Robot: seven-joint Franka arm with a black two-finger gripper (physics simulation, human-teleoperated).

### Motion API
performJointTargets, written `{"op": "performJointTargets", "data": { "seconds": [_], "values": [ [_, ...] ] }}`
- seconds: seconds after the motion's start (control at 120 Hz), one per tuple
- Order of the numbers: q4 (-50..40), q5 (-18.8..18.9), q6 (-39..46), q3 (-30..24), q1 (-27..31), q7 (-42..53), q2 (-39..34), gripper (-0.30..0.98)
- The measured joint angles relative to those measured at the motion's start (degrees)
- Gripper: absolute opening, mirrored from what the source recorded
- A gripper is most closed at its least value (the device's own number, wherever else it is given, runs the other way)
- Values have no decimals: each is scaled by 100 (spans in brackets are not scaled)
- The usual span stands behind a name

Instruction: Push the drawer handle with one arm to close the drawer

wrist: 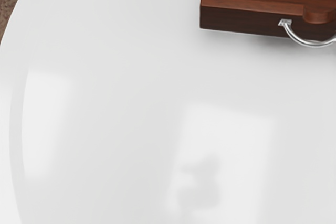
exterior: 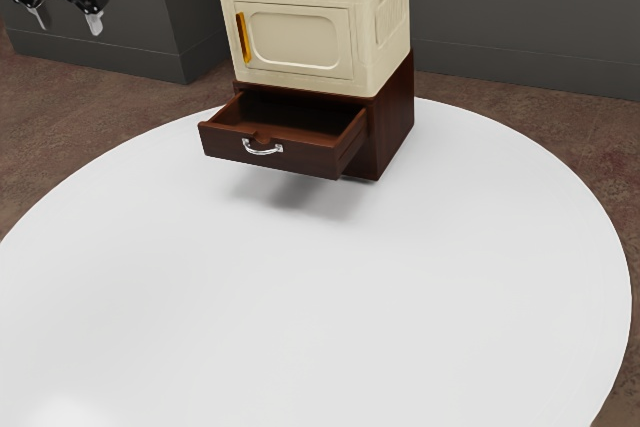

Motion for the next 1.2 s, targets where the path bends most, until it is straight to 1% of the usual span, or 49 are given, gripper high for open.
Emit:
{"op": "performJointTargets", "data": {
  "seconds": [0.133,0.192,0.275,0.342,0.417,0.475,0.517,0.533,0.575,0.592,0.617,0.658,0.708,0.742,0.8,0.867,0.942,1.017,1.1,1.2],
  "values": [
    [73,-25,-20,-6,-9,35,-50,67],
    [555,76,-99,-107,-86,42,-501,67],
    [820,192,-183,-182,-95,54,-779,67],
    [840,238,-236,-215,-89,57,-830,67],
    [488,274,-447,-218,-345,1,-982,67],
    [-122,285,-584,-288,-602,-50,-1257,67],
    [-1040,291,-556,-594,-580,-110,-1747,66],
    [-1470,295,-511,-813,-406,-137,-2003,66],
    [-2829,281,-364,-1904,757,-203,-2998,66],
    [-3268,269,-312,-2193,1084,-228,-3330,66],
    [-3835,249,-239,-2481,1427,-265,-3725,66],
    [-4789,205,-96,-2677,1750,-322,-4247,67],
    [-5735,161,73,-2774,2002,-387,-4686,67],
    [-6241,131,210,-2813,2102,-427,-4894,67],
    [-7126,-46,518,-2934,2185,-491,-5091,67],
    [-7696,-179,842,-2995,2223,-558,-5015,67],
    [-7788,-257,1373,-3039,2228,-623,-4434,67],
    [-7437,-237,1992,-3054,2227,-681,-3509,67],
    [-6781,-207,2617,-3063,2204,-744,-2553,66],
    [-6146,-189,3115,-3065,2131,-841,-1858,66]
  ]
}}
